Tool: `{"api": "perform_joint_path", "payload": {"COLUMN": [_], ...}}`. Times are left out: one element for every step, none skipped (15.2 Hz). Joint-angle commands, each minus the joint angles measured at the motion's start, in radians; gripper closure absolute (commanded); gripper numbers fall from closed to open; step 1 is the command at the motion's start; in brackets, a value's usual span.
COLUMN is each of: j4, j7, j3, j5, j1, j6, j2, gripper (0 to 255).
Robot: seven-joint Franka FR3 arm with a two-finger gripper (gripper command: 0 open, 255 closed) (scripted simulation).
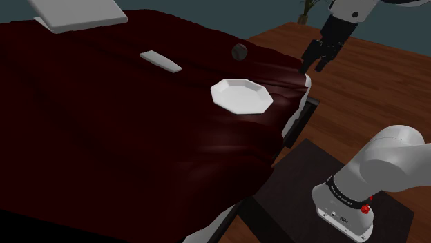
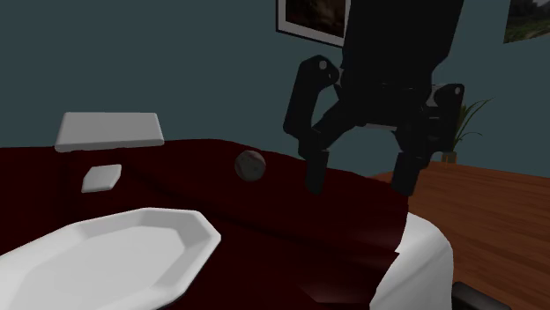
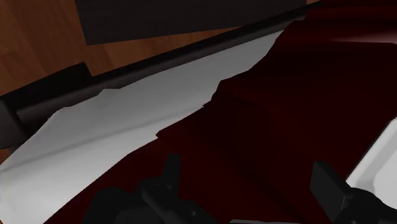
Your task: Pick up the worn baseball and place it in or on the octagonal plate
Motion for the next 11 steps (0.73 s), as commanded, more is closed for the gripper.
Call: {"api": "perform_joint_path", "payload": {"j4": [0.0,0.019,0.04,0.061,0.084,0.108,0.134,0.16,0.188,0.217,0.248], "j7": [0.0,-0.006,-0.012,-0.017,-0.023,-0.03,-0.036,-0.042,-0.048,-0.055,-0.061], "j3": [0.0,-0.003,-0.006,-0.009,-0.012,-0.016,-0.019,-0.022,-0.025,-0.028,-0.031], "j5": [0.0,0.002,0.004,0.006,0.009,0.012,0.015,0.018,0.022,0.026,0.031], "j1": [0.0,0.003,0.007,0.011,0.014,0.018,0.021,0.025,0.028,0.032,0.035], "j6": [0.0,0.022,0.043,0.062,0.08,0.097,0.112,0.126,0.139,0.151,0.161], "j2": [0.0,0.039,0.077,0.116,0.155,0.193,0.232,0.27,0.309,0.347,0.386], "gripper": [0,0,0,0,0,0,0,0,0,0,0]}}
